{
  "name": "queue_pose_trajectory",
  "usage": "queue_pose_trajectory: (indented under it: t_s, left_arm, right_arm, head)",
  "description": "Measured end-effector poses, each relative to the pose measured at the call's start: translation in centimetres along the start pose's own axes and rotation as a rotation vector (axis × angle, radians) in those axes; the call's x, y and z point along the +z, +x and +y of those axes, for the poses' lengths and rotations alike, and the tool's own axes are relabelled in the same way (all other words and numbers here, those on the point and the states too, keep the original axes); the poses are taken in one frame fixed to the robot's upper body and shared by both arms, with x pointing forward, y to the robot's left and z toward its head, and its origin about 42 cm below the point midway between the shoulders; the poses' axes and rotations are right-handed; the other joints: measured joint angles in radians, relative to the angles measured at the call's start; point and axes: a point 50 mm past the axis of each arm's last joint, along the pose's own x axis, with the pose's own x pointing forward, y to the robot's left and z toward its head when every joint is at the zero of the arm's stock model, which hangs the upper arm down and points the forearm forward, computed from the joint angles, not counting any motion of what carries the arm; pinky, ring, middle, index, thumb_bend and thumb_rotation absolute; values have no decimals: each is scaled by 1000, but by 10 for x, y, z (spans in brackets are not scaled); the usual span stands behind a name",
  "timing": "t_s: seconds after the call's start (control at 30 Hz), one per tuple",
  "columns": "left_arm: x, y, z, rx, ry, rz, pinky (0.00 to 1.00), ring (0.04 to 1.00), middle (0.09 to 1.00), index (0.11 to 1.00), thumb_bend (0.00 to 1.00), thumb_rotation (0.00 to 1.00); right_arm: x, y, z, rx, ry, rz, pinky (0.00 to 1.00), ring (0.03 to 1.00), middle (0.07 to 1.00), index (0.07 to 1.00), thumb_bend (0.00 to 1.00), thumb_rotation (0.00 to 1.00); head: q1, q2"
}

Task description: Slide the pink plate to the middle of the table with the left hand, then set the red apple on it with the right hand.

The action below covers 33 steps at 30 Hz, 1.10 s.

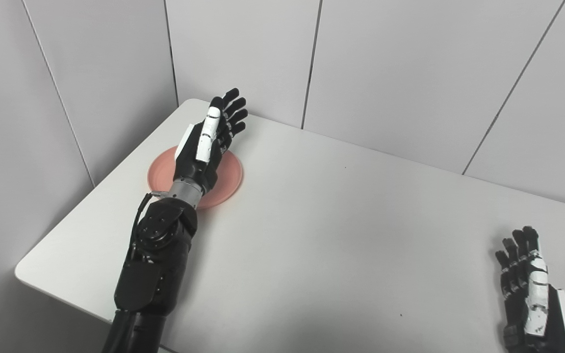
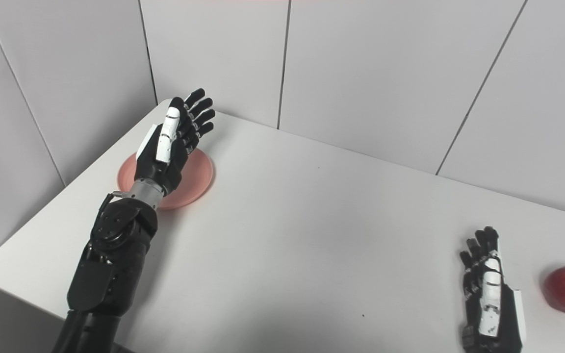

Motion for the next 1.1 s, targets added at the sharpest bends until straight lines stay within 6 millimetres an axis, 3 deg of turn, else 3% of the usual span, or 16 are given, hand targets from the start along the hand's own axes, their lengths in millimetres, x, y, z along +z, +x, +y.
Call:
queue_pose_trajectory:
  t_s: [0.33, 0.57, 1.1]
  left_arm:
    - [16, 16, 32, 61, 11, -32, 943, 919, 917, 901, 454, 1000]
    - [19, 17, 50, 106, 9, -31, 892, 891, 897, 885, 431, 1000]
    - [21, 20, 90, 205, 10, -5, 886, 876, 871, 852, 426, 1000]
  right_arm:
    - [0, 0, 0, 1, -1, 0, 1000, 1000, 1000, 1000, 188, 1000]
    - [0, 0, 0, 1, -4, -1, 1000, 1000, 1000, 1000, 188, 1000]
    - [1, -2, -1, 0, -9, 2, 1000, 1000, 1000, 1000, 164, 1000]
  head:
    - [5, 3]
    - [8, 3]
    - [20, -3]
